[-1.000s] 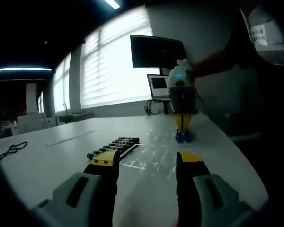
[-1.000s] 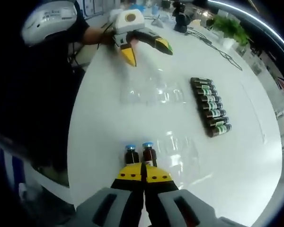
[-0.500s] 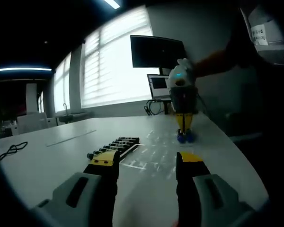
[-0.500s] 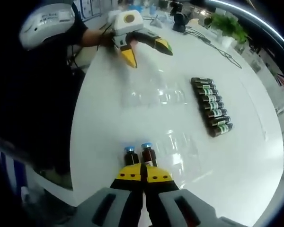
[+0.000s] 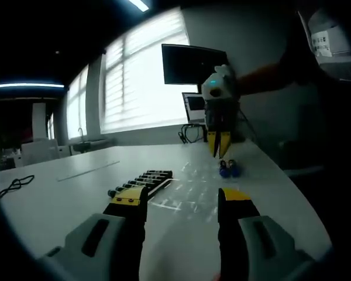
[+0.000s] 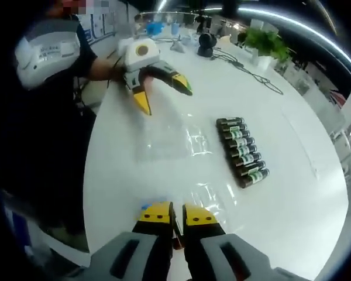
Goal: Grip medicine bottles put into box
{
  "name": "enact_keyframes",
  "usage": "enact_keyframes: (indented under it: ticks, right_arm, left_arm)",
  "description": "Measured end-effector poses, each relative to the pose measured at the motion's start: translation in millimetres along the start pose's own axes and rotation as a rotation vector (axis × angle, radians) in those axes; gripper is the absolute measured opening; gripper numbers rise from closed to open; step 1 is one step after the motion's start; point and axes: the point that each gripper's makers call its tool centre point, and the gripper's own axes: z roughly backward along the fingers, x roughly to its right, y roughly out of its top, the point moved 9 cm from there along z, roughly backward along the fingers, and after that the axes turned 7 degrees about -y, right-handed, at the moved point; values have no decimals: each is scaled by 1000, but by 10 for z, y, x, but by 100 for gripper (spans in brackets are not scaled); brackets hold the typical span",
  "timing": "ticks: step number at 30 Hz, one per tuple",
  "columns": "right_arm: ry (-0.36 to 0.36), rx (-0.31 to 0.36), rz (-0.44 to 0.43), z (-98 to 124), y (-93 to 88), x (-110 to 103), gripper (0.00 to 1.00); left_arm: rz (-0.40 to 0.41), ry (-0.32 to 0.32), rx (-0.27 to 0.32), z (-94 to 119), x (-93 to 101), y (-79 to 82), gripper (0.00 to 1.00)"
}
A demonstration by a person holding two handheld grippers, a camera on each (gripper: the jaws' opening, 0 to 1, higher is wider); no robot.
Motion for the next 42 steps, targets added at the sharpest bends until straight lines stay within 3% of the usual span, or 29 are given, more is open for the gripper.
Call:
enact_keyframes:
  ticks: [12,21,31,42]
  right_arm:
    - [-36,33,-3,-63,95,82,4]
    - [-48,30,-60,-116,172,214,6]
    - [-170,3,-143,-185,188,412,9]
    - [-248,3,-271,-227,246,650,12]
  left_arm:
    - [5,0,6,5,-6,3,41]
    - [13,1,9,8,-11,4,41]
    - [17,-1,11,10,-8,5,40]
    - [21,-2,14,6,-9,5,40]
